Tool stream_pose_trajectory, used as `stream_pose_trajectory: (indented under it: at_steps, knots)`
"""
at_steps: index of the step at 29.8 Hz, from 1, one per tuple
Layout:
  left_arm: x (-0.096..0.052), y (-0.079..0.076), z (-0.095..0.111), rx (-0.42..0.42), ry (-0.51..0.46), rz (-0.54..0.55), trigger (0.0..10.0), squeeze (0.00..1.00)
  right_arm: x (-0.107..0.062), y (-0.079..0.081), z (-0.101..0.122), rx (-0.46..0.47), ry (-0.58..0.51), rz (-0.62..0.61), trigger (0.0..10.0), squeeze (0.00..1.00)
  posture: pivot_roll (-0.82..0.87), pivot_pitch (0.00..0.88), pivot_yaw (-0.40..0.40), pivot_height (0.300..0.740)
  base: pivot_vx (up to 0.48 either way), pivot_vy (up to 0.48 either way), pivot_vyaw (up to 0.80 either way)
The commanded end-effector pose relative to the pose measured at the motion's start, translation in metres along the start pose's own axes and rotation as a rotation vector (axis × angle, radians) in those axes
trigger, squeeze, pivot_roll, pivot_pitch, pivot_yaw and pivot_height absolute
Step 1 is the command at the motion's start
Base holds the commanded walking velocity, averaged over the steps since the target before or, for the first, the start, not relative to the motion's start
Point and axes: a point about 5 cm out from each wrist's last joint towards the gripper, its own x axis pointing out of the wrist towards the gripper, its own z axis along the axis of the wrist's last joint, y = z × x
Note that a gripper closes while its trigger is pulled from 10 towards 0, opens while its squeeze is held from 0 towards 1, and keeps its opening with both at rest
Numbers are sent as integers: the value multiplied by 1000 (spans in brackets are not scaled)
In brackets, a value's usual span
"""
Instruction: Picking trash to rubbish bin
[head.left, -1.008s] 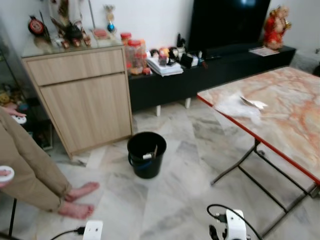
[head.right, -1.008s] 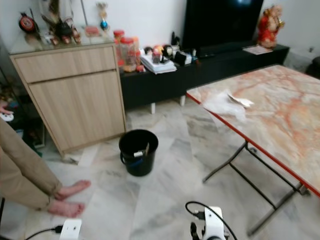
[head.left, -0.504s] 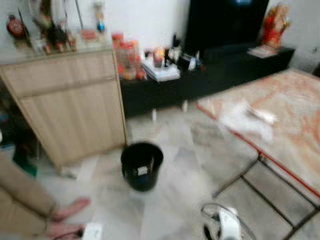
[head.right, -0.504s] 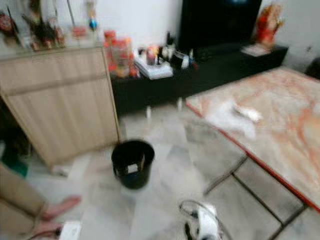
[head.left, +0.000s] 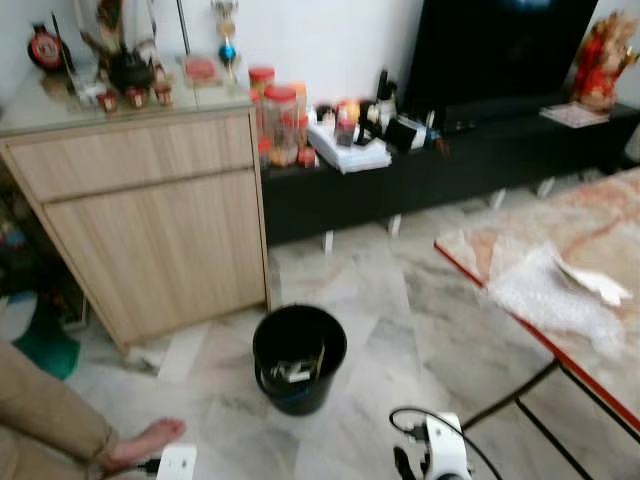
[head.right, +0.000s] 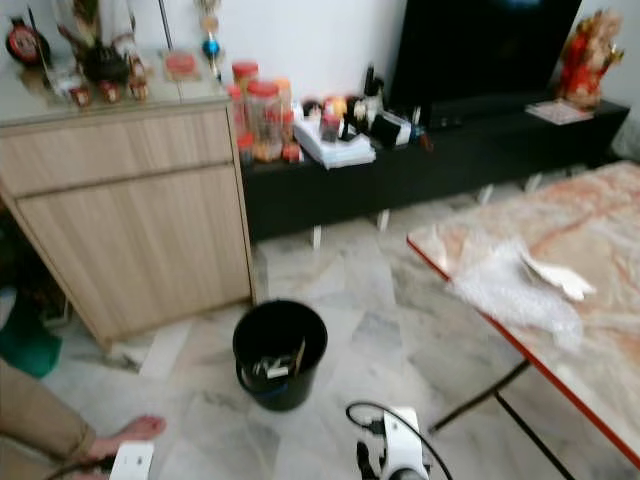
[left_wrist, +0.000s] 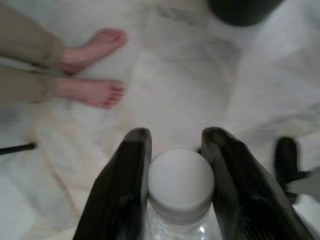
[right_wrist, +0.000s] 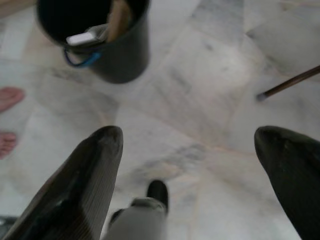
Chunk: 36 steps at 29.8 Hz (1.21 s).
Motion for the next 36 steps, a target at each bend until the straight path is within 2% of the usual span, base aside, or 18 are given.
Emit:
stream_pose_trajectory:
  at_steps: [1, 14, 20, 36]
  knots:
    - [0, 5, -1, 12, 8, 11, 10000, 0, 2, 2, 7, 4, -18, 3, 10000, 0, -30, 0, -60, 740, 480, 0, 0]
    - [0, 7, -1, 9, 7, 15, 10000, 0, 2, 5, 9, 34, -21, 8, 10000, 0, -26, 0, -58, 740, 480, 0, 0]
    - [0, 7, 0, 9, 5, 13, 10000, 0, 3, 7, 9, 17, -10, 21, 10000, 0, -26, 0, -58, 740, 480, 0, -654]
    - [0, 6, -1, 10, 7, 11, 10000, 0, 2, 7, 6, 4, -7, 28, 10000, 0, -26, 0, -60, 740, 480, 0, 0]
